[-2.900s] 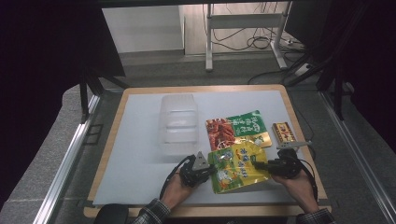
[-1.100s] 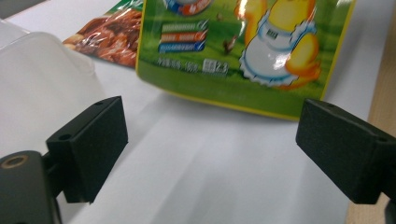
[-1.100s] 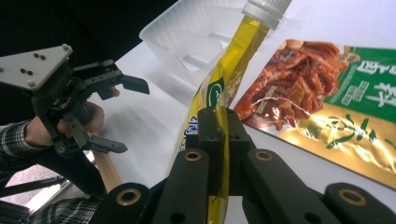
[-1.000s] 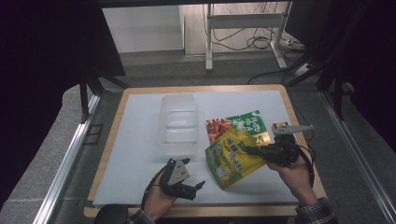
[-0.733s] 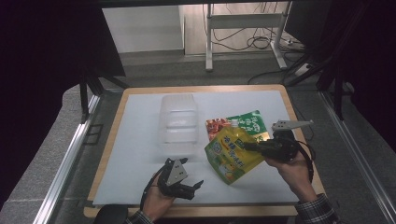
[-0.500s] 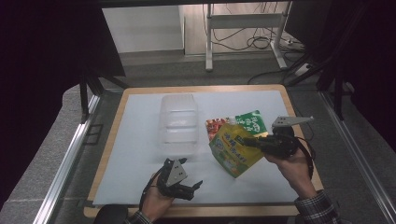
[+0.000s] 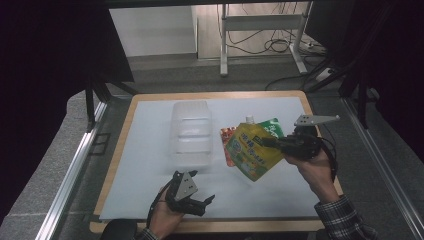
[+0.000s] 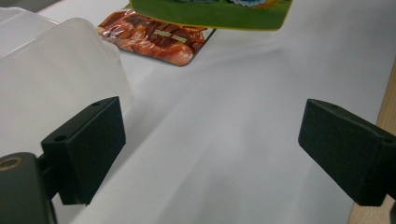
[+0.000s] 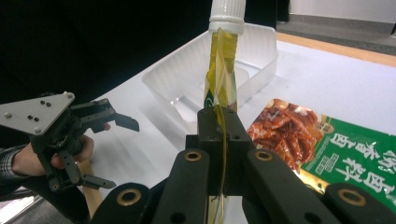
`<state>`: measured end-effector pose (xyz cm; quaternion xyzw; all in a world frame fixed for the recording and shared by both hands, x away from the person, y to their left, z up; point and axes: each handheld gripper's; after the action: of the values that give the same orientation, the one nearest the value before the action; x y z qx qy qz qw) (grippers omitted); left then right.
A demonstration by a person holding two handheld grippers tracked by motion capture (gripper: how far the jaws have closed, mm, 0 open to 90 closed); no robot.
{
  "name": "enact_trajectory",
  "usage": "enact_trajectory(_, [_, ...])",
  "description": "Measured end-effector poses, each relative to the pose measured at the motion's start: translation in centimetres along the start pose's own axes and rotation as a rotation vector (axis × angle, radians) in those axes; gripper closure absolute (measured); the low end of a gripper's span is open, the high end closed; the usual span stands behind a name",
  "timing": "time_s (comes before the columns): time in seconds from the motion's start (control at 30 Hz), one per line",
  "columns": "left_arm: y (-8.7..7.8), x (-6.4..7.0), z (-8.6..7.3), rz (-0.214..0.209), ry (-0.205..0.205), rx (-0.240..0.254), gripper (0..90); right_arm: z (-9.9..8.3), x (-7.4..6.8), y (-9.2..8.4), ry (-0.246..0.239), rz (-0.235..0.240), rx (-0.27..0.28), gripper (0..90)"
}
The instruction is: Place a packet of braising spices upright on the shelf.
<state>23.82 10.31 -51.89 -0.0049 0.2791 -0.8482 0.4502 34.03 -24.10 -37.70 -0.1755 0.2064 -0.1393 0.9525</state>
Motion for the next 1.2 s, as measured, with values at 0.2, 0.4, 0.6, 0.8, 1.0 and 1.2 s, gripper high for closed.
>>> enact_trajectory(0.2, [-0.2, -0.1, -0.1, 0.006, -0.008, -0.003, 5.7, 0.8, 0.5, 0.2, -0.002, 0.004, 0.008, 88.7])
enact_trajectory(0.4, [-0.3, -0.1, -0.2, 0.01, -0.011, -0.01, 4.8, 1.6, 1.0, 0.4, -0.015, 0.001, 0.006, 88.7])
enact_trajectory(0.6, [-0.4, -0.1, -0.4, 0.014, -0.012, -0.02, 4.2, 2.4, 1.5, 0.7, -0.021, 0.002, 0.007, 88.7])
enact_trajectory(0.8, [-0.6, -0.2, -0.6, 0.016, -0.01, -0.031, 3.9, 3.3, 2.1, 1.3, -0.021, 0.0, 0.018, 88.7])
enact_trajectory(1.0, [-0.9, -0.5, -0.8, 0.019, -0.033, -0.025, 3.6, 4.2, 2.8, 2.0, -0.027, -0.007, 0.013, 88.7])
enact_trajectory(1.2, [-1.4, -0.8, -1.0, 0.019, -0.053, -0.024, 3.6, 5.1, 3.5, 2.6, -0.033, -0.012, 0.009, 88.7])
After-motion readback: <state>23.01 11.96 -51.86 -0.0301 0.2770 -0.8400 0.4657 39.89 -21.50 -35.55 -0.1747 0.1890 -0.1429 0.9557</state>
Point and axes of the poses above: each handheld gripper's, and its own axes: y roughly forward along the jaws, z roughly out of its top, x roughly to its right, and after that the axes turned 14 degrees about z, right-handed
